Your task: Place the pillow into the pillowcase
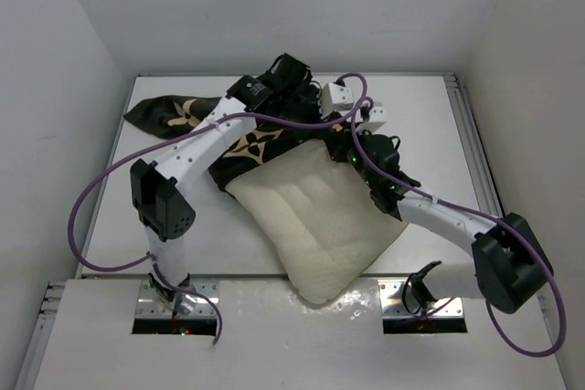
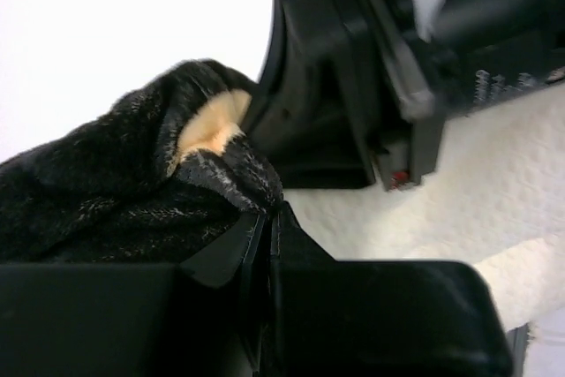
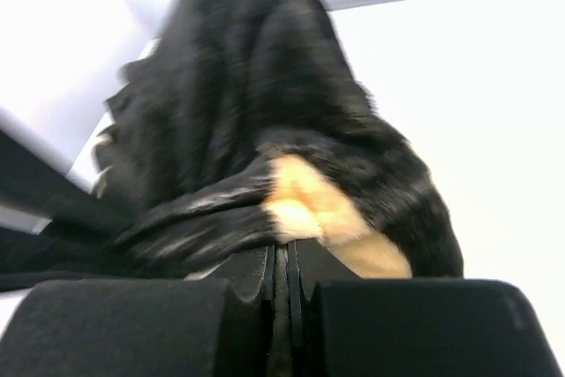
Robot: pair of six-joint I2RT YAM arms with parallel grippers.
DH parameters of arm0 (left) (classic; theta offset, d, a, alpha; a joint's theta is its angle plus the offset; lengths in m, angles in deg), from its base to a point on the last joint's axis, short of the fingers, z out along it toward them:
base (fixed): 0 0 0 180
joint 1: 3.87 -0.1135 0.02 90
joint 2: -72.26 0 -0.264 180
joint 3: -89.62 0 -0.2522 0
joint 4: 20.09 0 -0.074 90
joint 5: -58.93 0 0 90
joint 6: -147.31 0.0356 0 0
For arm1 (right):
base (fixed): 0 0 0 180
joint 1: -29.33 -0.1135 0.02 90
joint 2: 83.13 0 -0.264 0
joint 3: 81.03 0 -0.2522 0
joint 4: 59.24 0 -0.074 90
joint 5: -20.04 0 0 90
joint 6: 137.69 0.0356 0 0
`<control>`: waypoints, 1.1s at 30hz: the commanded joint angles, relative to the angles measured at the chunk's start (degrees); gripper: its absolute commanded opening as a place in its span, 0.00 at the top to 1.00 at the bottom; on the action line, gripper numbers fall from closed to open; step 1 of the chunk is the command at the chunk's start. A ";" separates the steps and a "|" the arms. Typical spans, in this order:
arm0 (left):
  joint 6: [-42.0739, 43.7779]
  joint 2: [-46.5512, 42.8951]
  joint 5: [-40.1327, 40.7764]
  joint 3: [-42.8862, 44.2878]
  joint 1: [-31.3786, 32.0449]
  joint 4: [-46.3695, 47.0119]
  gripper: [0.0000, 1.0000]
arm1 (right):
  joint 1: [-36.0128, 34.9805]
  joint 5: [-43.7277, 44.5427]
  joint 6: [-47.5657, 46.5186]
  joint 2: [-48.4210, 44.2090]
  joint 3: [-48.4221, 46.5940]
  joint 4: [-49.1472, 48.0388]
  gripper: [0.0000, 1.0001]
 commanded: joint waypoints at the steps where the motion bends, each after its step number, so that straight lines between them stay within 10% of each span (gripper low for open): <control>1: -2.58 -3.92 -10.00 -2.76 2.99 1.76 1.00 | 0.32 8.51 5.23 0.38 -0.53 -7.43 1.00; 2: -5.20 -3.92 -7.90 -3.64 2.81 4.91 1.00 | 0.41 6.76 4.35 0.82 -1.06 -6.19 0.99; 5: -13.09 -3.93 3.77 -8.03 0.44 11.59 1.00 | 4.25 -6.89 -2.48 2.84 -7.19 12.26 0.20; 7: -18.22 -3.31 4.95 -8.13 -2.45 13.37 1.00 | 6.38 -12.67 -6.53 3.37 -14.49 30.68 0.10; 11: -20.43 -3.22 5.56 -9.53 -5.28 14.78 1.00 | 15.77 -27.07 -11.82 -3.99 -6.56 35.13 0.01; 26: -17.00 -3.48 10.40 -11.91 -3.17 14.60 1.00 | 22.04 -36.51 -16.75 5.39 6.22 32.31 0.01; 30: -16.56 -3.75 10.58 -12.79 -3.08 14.78 1.00 | 18.54 -40.28 -12.64 7.24 7.99 26.88 0.26; 33: -16.39 -3.40 10.31 -12.79 -2.73 14.61 1.00 | 14.49 -37.23 -7.73 3.65 8.86 20.73 0.70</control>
